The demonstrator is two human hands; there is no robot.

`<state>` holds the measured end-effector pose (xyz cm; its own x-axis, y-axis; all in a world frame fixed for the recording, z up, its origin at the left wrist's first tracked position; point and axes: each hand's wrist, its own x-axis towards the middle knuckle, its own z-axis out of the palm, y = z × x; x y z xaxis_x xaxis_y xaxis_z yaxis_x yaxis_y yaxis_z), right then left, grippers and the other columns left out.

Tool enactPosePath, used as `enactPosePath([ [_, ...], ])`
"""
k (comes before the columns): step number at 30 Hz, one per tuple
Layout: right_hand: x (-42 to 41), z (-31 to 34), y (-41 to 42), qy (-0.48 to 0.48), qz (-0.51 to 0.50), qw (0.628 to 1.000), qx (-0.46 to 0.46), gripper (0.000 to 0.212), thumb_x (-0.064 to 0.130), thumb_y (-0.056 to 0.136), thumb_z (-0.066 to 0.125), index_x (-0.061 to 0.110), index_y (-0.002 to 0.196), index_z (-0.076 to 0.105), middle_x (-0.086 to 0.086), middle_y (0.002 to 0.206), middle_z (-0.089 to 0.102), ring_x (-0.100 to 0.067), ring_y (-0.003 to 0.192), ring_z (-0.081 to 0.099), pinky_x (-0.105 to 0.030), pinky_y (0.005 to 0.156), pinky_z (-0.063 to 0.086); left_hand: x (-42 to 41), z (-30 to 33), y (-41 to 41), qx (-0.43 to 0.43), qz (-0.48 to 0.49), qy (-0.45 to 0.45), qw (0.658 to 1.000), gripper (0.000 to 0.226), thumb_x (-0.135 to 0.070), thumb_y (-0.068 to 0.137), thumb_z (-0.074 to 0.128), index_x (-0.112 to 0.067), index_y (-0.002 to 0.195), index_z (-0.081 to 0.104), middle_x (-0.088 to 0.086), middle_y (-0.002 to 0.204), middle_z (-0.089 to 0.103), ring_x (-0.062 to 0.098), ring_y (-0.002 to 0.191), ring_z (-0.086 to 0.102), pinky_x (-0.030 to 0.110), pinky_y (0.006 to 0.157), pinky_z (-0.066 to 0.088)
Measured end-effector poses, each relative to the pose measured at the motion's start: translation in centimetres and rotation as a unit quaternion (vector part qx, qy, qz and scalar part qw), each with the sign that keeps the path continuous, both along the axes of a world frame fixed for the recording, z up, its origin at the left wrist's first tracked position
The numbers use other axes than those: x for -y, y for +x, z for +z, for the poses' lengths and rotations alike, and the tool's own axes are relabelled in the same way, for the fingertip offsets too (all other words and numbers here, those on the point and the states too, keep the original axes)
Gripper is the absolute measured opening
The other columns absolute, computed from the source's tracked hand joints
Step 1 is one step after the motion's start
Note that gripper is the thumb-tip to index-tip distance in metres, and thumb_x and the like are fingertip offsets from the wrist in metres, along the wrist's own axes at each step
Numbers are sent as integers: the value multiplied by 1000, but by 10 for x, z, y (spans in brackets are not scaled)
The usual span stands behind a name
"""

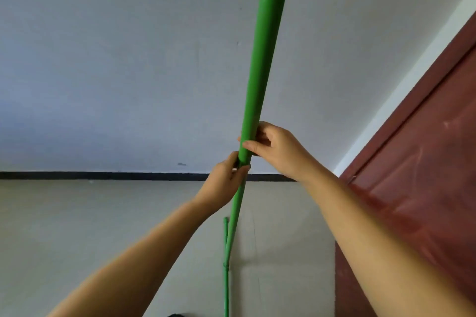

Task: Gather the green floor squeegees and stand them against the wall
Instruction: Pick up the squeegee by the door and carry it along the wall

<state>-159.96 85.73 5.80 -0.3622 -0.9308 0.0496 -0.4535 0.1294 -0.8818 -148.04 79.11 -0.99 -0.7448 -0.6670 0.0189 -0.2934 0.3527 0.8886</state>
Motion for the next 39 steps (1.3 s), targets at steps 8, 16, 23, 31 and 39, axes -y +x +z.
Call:
enactPosePath([
  [8, 24, 4, -54, -19, 125, 992, -8, 16, 19, 82, 60, 17, 98, 59, -6, 94, 69, -19, 92, 66, -43, 89, 53, -17, 7, -49, -3, 187, 6, 982, 21, -23, 90, 45, -12, 107, 50, 15, 104, 67, 29, 95, 62, 43, 83, 53],
  [16, 71, 1, -107, -43, 189, 981, -9, 13, 23, 80, 64, 17, 91, 61, -7, 88, 70, -21, 86, 68, -43, 84, 56, 13, 7, -97, 1, 249, 0, 969, 17, -21, 90, 45, -13, 105, 50, 14, 109, 66, 27, 98, 62, 46, 85, 53],
  [23, 142, 7, -169, -34, 237, 971, -26, 17, 22, 77, 66, 15, 92, 61, -8, 86, 71, -19, 81, 69, -42, 82, 56, 72, 8, -156, 6, 280, 5, 960, 17, -20, 90, 45, -13, 105, 51, 13, 111, 65, 27, 102, 61, 41, 87, 52],
  [31, 211, 17, -235, -32, 328, 942, -63, 27, 24, 79, 66, 19, 104, 57, -5, 85, 70, -14, 77, 67, -26, 77, 53, 128, 8, -222, 22, 340, 17, 940, 19, -20, 90, 46, -13, 107, 50, 13, 111, 64, 26, 104, 60, 45, 93, 50],
  [39, 266, 26, -274, -82, 509, 849, -117, 35, 24, 79, 65, 13, 110, 53, 0, 84, 63, -17, 73, 62, -13, 69, 48, 143, 11, -270, 47, 451, -5, 891, 13, -24, 90, 46, -17, 102, 47, 15, 105, 65, 27, 97, 62, 44, 88, 53],
])
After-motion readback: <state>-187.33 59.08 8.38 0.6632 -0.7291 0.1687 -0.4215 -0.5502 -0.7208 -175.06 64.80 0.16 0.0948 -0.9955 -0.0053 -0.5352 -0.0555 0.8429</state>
